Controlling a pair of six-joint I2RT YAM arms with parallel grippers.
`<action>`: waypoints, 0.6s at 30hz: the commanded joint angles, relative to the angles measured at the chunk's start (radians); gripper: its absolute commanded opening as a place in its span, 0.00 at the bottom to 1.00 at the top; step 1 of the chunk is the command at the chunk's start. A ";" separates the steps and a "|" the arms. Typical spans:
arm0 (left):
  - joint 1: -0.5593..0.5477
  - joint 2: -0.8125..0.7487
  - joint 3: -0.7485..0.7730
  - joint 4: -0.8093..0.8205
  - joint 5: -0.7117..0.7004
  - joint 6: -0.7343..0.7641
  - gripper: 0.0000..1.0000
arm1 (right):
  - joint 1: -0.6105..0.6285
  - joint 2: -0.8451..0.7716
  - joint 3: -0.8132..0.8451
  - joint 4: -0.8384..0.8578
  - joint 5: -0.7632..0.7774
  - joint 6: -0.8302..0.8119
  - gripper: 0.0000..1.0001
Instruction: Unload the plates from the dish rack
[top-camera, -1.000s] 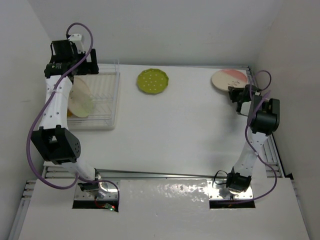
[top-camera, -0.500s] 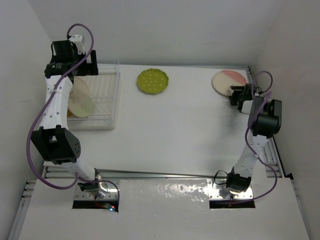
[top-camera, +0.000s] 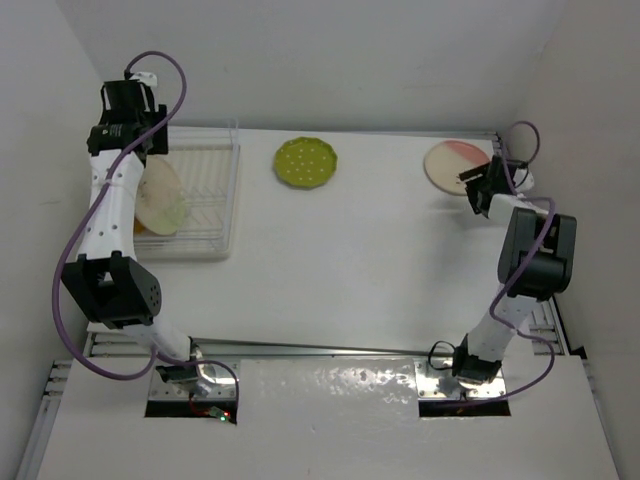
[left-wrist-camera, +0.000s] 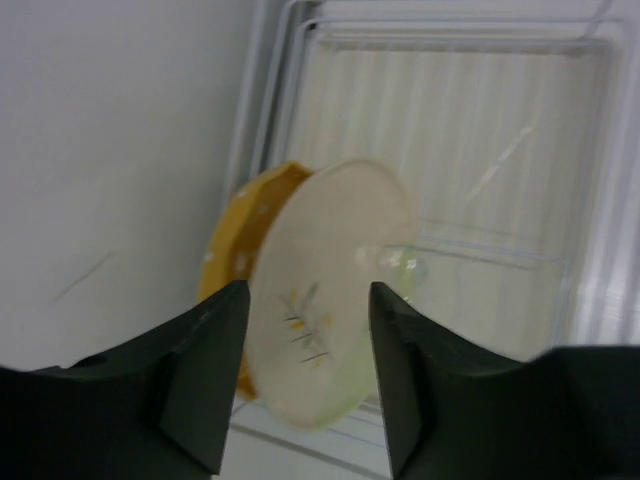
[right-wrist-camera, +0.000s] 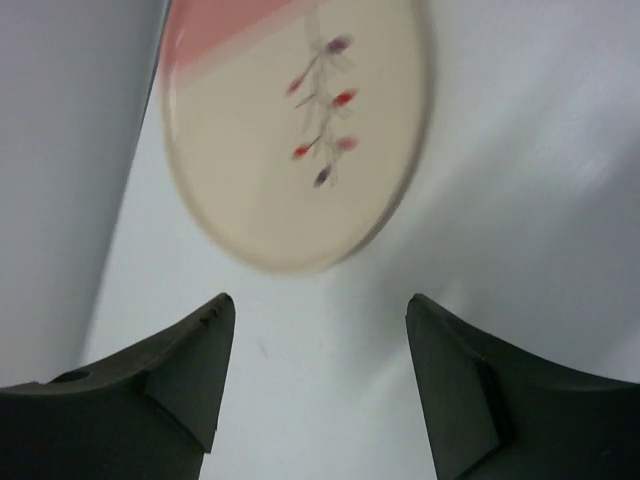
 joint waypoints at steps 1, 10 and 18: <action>0.011 0.000 0.041 -0.045 -0.302 0.106 0.47 | 0.112 -0.114 -0.014 -0.024 -0.062 -0.360 0.69; 0.052 -0.048 -0.065 -0.030 -0.193 0.044 0.56 | 0.238 -0.179 -0.004 -0.215 -0.204 -0.592 0.67; 0.101 -0.071 -0.230 0.119 -0.128 -0.056 0.58 | 0.245 -0.232 0.016 -0.170 -0.254 -0.482 0.65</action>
